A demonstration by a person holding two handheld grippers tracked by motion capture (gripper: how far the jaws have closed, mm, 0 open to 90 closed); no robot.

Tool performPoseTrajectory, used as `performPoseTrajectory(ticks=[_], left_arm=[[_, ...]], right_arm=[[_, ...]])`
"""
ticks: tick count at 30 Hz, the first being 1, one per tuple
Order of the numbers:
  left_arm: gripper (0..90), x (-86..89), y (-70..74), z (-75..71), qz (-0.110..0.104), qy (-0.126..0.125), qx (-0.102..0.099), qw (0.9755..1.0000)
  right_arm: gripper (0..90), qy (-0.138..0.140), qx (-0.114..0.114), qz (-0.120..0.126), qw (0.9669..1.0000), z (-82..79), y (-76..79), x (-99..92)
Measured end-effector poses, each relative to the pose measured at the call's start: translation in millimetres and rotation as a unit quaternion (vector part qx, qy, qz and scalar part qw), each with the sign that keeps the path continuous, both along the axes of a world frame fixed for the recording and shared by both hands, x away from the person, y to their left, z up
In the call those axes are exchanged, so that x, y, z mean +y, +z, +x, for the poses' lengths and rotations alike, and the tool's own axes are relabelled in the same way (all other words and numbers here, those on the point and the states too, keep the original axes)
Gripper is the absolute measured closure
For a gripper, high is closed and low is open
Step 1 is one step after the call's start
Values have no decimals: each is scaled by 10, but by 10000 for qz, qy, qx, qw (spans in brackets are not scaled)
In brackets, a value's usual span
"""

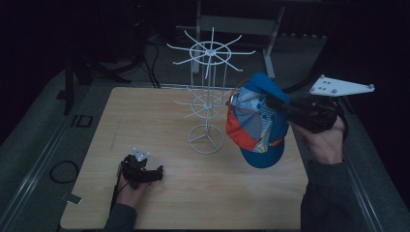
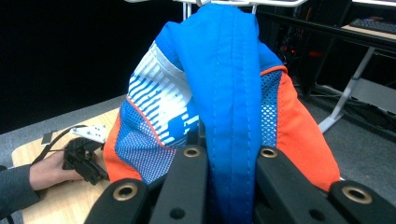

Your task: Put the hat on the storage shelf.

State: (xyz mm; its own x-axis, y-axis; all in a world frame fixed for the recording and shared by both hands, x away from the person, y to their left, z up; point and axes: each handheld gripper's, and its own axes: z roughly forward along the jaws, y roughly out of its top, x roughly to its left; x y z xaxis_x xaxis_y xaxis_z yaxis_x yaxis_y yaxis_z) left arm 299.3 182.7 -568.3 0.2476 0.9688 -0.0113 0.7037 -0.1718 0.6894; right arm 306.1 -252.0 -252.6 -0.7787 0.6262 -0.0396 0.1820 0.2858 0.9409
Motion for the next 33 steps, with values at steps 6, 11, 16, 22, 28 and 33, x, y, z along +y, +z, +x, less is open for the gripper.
performPoseTrajectory(ticks=[6,11,16,22,28,33], left_arm=[[26,-1,0,1,0,-3,0,10000],[26,-2,1,2,3,-4,4,10000],[26,-3,1,2,4,-4,5,10000],[26,-3,1,2,5,-4,6,10000],[26,-3,1,3,5,-9,3,10000],[26,-3,1,3,6,-8,5,10000]], right_arm=[[882,17,-41,64,10000,-7,38,-13],[881,26,-94,95,9999,-12,72,-22],[882,23,-148,132,9998,-20,89,-38],[882,7,-195,163,9997,-29,111,-42],[882,12,-250,207,9995,-39,136,-60],[882,-6,-261,215,9994,-44,141,-71]])
